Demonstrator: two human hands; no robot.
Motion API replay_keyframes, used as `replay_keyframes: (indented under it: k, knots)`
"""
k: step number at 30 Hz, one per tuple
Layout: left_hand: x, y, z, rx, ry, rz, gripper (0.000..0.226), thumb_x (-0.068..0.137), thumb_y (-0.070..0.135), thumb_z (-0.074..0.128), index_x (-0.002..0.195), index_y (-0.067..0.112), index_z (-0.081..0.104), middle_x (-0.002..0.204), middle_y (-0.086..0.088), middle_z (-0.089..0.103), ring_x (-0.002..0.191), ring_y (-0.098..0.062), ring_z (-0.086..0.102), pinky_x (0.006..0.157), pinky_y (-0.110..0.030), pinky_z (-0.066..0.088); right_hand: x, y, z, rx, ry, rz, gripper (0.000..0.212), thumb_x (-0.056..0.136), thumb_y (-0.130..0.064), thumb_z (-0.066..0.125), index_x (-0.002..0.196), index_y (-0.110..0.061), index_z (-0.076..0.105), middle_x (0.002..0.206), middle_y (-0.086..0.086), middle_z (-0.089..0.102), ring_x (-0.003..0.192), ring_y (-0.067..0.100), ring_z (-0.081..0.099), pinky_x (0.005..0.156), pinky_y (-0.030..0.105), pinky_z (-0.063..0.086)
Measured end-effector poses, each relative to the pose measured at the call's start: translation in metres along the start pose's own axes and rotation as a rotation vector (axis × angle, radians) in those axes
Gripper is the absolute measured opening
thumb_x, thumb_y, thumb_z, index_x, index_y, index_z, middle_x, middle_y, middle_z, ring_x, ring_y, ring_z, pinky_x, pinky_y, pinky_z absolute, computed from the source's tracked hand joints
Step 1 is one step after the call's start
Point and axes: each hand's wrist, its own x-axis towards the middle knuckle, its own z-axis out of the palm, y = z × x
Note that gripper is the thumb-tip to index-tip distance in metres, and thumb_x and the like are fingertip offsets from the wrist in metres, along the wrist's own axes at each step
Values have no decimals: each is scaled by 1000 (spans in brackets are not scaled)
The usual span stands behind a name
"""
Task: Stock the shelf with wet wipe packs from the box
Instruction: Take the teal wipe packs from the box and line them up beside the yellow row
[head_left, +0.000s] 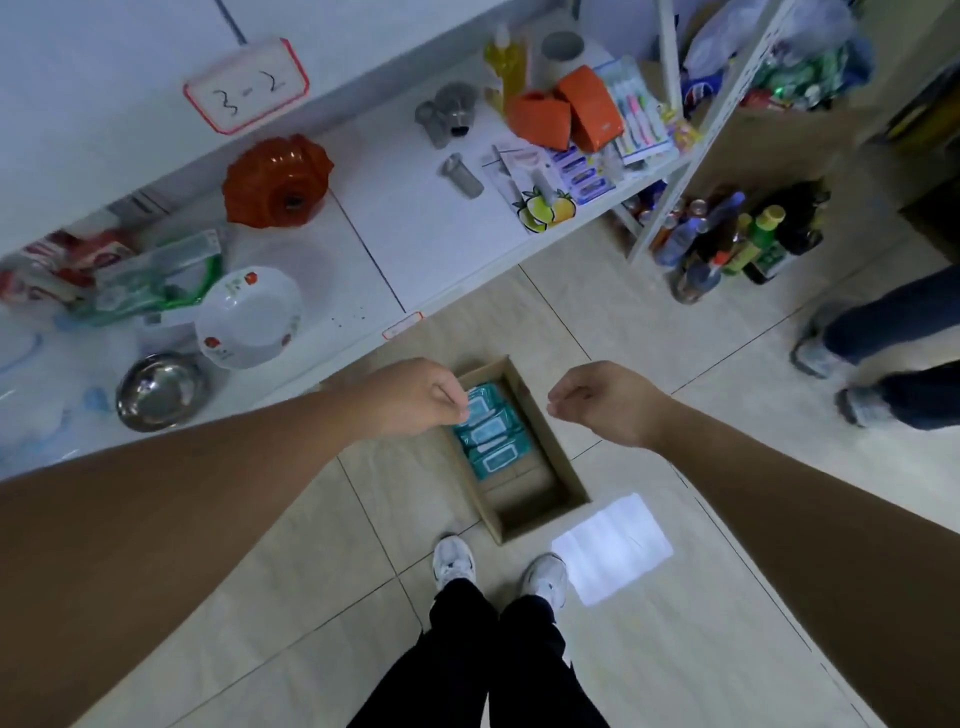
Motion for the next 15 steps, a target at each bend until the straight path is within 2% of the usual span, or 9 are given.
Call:
replay_keyframes:
  k: [3,7,9,15]
  knots:
    - [29,-20,18,16,-34,-23,10,85,40,76,92,36,69,88,21,66,83,6,61,74,-18,48,25,23,17,18,8,26,13,91,-28,71,98,-19,77,101,-7,71,101,15,64,89,28,50]
    - [76,-55,45,1,-56,-71,11,86,37,74,96,32,74,99,9,73,89,-6,66,82,-27,55,62,60,47,33,26,71,12,92,-28,69,99,-21,76,105,-5,72,102,17,64,96,33,51]
    - [98,-74,61,-16,-55,-87,12,86,38,75,96,32,74,102,8,74,94,-8,67,87,-30,55,82,80,65,27,21,106,12,91,-29,69,99,-23,75,105,-5,72,103,18,64,95,34,52]
    - [163,-130,113,-47,-102,-119,26,86,38,75,108,25,74,104,7,73,98,-10,67,84,-29,53,141,134,118,3,-7,150,19,92,-25,65,107,-21,76,113,-6,70,104,14,60,90,27,47]
